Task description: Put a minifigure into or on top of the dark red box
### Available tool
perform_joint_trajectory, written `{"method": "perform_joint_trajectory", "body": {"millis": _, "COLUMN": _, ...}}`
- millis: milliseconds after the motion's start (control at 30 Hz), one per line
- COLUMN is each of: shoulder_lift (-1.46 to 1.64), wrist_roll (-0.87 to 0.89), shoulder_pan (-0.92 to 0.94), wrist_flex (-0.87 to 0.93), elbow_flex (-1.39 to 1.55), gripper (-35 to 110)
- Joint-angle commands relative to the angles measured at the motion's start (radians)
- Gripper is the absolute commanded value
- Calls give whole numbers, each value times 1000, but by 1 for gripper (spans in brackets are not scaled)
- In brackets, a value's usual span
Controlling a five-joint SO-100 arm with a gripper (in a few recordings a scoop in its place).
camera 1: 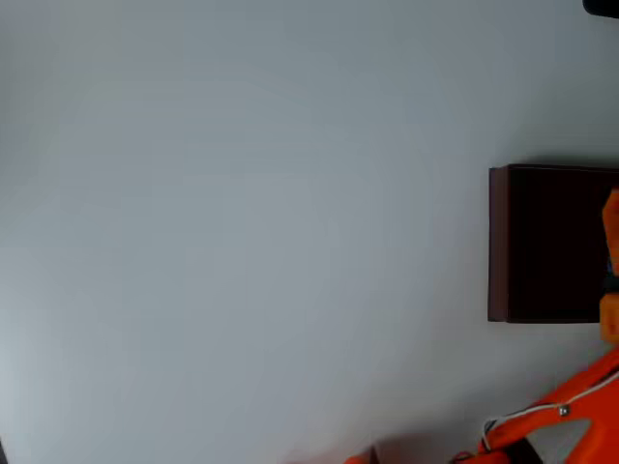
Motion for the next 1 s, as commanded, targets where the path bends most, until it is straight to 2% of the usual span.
{"method": "perform_joint_trajectory", "body": {"millis": 0, "shoulder_lift": 80, "wrist_roll": 31, "shoulder_pan": -23, "wrist_flex": 15, "elbow_flex": 46, "gripper": 0}}
{"method": "perform_joint_trajectory", "body": {"millis": 100, "shoulder_lift": 98, "wrist_roll": 54, "shoulder_pan": -63, "wrist_flex": 15, "elbow_flex": 63, "gripper": 0}}
{"method": "perform_joint_trajectory", "body": {"millis": 233, "shoulder_lift": 87, "wrist_roll": 64, "shoulder_pan": -89, "wrist_flex": 12, "elbow_flex": 72, "gripper": 20}}
{"method": "perform_joint_trajectory", "body": {"millis": 367, "shoulder_lift": 78, "wrist_roll": 49, "shoulder_pan": -109, "wrist_flex": 12, "elbow_flex": 72, "gripper": 23}}
{"method": "perform_joint_trajectory", "body": {"millis": 500, "shoulder_lift": 193, "wrist_roll": 15, "shoulder_pan": -149, "wrist_flex": 11, "elbow_flex": 181, "gripper": 23}}
{"method": "perform_joint_trajectory", "body": {"millis": 667, "shoulder_lift": 474, "wrist_roll": -71, "shoulder_pan": -244, "wrist_flex": 6, "elbow_flex": 403, "gripper": 19}}
{"method": "perform_joint_trajectory", "body": {"millis": 733, "shoulder_lift": 611, "wrist_roll": -170, "shoulder_pan": -288, "wrist_flex": 3, "elbow_flex": 528, "gripper": 16}}
{"method": "perform_joint_trajectory", "body": {"millis": 833, "shoulder_lift": 848, "wrist_roll": -261, "shoulder_pan": -425, "wrist_flex": -23, "elbow_flex": 721, "gripper": 13}}
{"method": "perform_joint_trajectory", "body": {"millis": 967, "shoulder_lift": 1243, "wrist_roll": -264, "shoulder_pan": -635, "wrist_flex": -152, "elbow_flex": 1040, "gripper": 11}}
